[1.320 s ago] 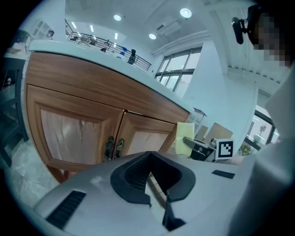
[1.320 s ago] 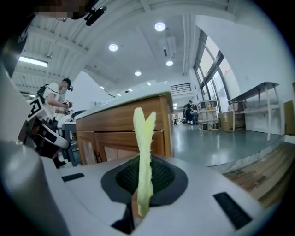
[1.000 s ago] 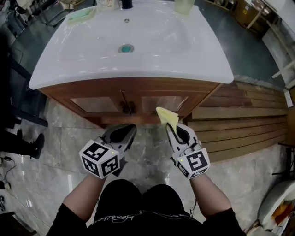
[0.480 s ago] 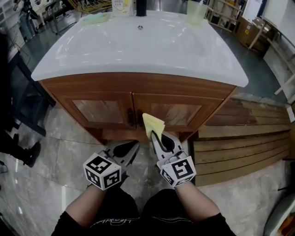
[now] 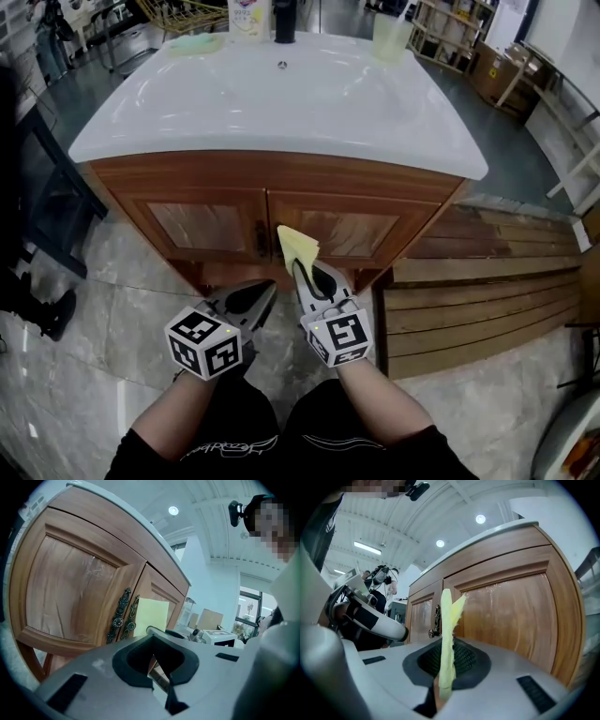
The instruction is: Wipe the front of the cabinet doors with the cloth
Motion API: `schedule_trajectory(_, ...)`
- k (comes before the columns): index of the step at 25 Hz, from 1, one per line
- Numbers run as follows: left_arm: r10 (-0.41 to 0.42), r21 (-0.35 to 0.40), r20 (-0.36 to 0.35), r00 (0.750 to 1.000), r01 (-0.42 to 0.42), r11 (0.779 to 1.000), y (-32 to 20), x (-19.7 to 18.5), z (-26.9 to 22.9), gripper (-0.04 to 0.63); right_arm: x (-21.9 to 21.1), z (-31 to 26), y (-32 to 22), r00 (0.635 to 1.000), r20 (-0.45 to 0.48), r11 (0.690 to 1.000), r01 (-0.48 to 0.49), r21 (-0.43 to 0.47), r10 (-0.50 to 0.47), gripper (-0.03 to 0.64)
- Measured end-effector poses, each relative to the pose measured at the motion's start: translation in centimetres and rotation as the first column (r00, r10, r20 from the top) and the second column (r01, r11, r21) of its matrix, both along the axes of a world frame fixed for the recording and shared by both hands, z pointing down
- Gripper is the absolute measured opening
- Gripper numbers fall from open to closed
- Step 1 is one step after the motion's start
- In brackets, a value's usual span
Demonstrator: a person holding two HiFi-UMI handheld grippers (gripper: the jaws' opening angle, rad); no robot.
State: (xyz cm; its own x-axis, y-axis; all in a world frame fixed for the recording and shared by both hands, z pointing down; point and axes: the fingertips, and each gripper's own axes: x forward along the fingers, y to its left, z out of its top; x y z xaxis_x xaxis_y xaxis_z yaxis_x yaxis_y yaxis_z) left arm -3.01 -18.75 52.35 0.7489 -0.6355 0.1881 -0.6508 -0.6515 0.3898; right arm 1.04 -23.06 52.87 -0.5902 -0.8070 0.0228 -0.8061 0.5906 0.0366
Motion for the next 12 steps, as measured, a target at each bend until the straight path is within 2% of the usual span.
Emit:
schedule_trajectory(7, -0.014, -0.023, -0.035, 0.999, 0.013, 1.0, 0.0, -0.5, -0.2, 0.006, 0.1, 0.6, -0.8, 0.999, -0.034, 0.999, -0.042, 0.006, 0.043, 0.04)
schedule_trajectory(12, -0.013, -0.023, -0.021, 1.0, 0.013, 1.0, 0.1, -0.4, -0.1, 0.006, 1.0, 0.5, -1.3, 0.997, -0.048, 0.998, -0.067, 0.015, 0.067, 0.04)
